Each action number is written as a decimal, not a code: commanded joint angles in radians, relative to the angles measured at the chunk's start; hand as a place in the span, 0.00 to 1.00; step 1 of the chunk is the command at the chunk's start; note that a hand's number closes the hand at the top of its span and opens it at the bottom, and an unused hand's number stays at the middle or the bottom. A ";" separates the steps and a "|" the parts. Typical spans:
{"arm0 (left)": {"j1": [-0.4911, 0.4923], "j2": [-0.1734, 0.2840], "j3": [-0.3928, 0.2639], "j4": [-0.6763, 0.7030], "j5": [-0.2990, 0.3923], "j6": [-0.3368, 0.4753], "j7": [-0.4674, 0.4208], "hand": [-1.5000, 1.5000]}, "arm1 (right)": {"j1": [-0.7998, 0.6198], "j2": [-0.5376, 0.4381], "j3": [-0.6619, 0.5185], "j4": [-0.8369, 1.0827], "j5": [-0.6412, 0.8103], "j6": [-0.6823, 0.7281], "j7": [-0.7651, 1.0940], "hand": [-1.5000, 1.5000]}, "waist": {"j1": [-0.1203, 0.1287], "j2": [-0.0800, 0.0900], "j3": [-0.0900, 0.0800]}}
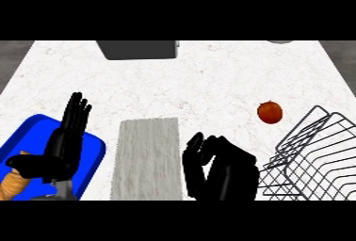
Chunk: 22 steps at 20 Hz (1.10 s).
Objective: Pick the tomato from the placemat and place it in the basket
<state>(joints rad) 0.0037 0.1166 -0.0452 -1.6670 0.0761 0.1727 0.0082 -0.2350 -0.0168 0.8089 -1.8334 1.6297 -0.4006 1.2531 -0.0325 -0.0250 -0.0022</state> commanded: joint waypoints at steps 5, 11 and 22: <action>0.006 -0.008 0.000 -0.019 -0.008 0.016 0.003 0.50 | 0.190 0.016 -0.014 -0.173 0.161 0.227 0.235 1.00 | -0.024 0.004 -0.001; 0.013 -0.002 0.010 -0.018 -0.002 0.011 0.005 0.50 | 0.344 0.016 0.023 -0.360 0.298 0.325 0.229 1.00 | -0.017 0.007 -0.001; 0.057 0.010 -0.003 -0.076 0.007 -0.021 0.013 0.50 | 0.585 0.016 0.028 -0.557 0.405 0.333 0.135 1.00 | 0.012 0.014 0.002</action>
<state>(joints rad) 0.0232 0.1138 -0.0465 -1.6987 0.0729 0.1694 0.0091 0.2424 -0.0089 0.7722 -2.2724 2.0064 -0.1463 1.2201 -0.0304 -0.0107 -0.0010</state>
